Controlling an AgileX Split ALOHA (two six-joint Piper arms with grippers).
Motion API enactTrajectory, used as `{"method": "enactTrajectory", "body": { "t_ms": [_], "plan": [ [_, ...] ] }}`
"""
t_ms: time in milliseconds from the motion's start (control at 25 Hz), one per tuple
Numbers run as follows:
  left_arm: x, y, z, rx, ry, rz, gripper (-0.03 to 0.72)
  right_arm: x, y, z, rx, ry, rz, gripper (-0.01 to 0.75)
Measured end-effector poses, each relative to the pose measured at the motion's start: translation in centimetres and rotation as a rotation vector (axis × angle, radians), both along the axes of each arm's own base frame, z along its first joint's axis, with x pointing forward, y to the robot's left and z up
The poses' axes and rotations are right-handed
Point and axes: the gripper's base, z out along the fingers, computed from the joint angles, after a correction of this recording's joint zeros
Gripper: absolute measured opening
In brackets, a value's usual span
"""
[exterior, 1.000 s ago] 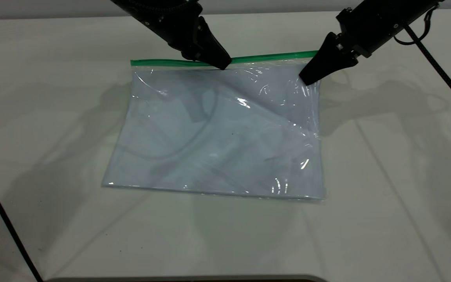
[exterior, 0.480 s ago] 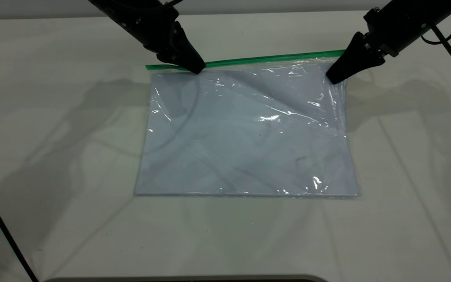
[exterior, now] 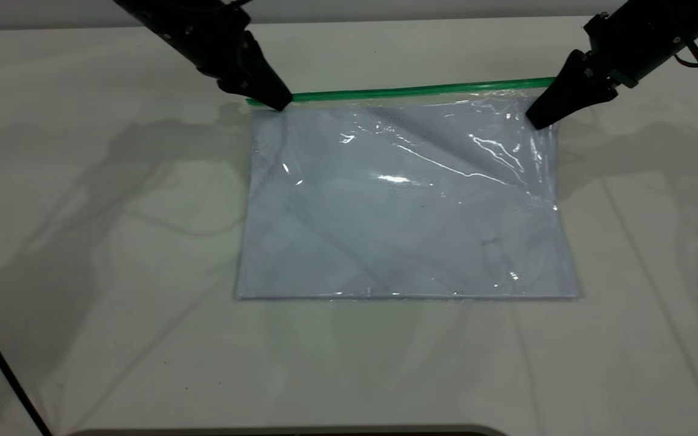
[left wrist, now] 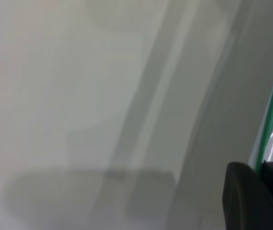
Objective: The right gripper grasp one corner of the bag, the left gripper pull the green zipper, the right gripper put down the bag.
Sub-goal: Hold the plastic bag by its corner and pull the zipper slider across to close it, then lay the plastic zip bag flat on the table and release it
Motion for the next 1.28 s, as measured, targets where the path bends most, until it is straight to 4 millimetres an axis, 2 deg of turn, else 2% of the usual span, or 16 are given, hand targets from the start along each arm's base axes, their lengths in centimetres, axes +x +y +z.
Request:
{"method": "enactTrajectory", "body": {
  "t_ms": [120,560,680,760,800,920,1040,1160,1280],
  "plan": [
    [0.1,0.7,0.0,0.002,0.006,0.016,0.083,0.0,-0.2,0.0,-0.008,-0.003,-0.003,0.034],
    [0.3,1.1,0.0,0.003,0.007,0.025,0.109,0.1,-0.3,-0.1,-0.012,-0.009,-0.011,0.038],
    [0.3,1.1,0.1,0.001,0.004,0.032,0.195,0.3,-0.6,-0.1,-0.025,-0.023,-0.029,0.071],
    [0.4,0.9,0.7,-0.007,-0.006,0.034,0.279,0.4,-0.7,-0.2,-0.03,-0.029,-0.038,0.146],
    [0.4,0.7,1.3,-0.012,-0.019,0.03,0.326,0.4,-0.7,-0.1,-0.035,-0.031,-0.035,0.196],
    [0.7,0.1,4.5,-0.026,-0.072,0.03,0.428,0.5,-0.9,1.0,-0.068,-0.046,-0.027,0.413],
    [0.6,-0.2,8.7,-0.057,-0.105,0.056,0.459,1.0,-1.5,3.9,-0.133,-0.096,-0.061,0.581],
    [-0.2,-0.3,13.6,-0.099,-0.113,0.065,0.46,1.4,-2.5,8.2,-0.243,-0.16,-0.139,0.632],
    [-1.8,-0.4,18.9,-0.114,-0.125,0.057,0.46,0.7,-3.3,13.9,-0.331,-0.199,-0.226,0.61]
  ]
}}
